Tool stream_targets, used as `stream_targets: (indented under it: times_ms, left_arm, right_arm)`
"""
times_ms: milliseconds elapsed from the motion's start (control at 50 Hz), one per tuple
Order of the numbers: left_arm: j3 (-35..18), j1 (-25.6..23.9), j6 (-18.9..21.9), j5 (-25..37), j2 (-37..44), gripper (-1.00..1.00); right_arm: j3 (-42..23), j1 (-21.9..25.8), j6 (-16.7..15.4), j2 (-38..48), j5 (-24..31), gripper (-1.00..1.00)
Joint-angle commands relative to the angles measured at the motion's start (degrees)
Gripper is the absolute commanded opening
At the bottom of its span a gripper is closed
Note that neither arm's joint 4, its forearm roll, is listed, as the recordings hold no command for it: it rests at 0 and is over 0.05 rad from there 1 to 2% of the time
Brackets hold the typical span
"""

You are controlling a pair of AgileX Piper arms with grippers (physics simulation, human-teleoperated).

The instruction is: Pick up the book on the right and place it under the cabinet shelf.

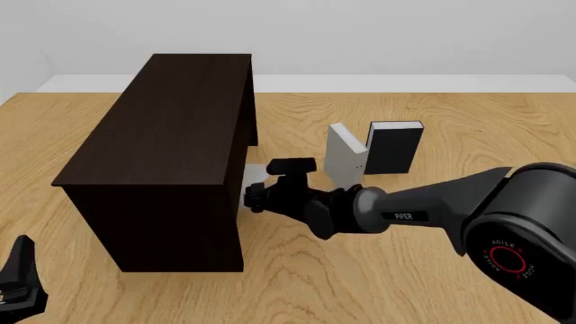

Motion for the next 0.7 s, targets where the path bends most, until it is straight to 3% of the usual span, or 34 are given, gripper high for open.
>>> stream_targets:
  times_ms: [20,700]
  left_arm:
    - [0.03,0.01,0.06,0.06,0.00,1.00]
    - [0.17,0.01,0.16,0.11,-0.01,1.00]
  right_arm:
    - [1.61,0.58,7.35,3.48,-2.29,1.00]
    - [14.71,-2.34,6.58,-5.57,-7.91,1.00]
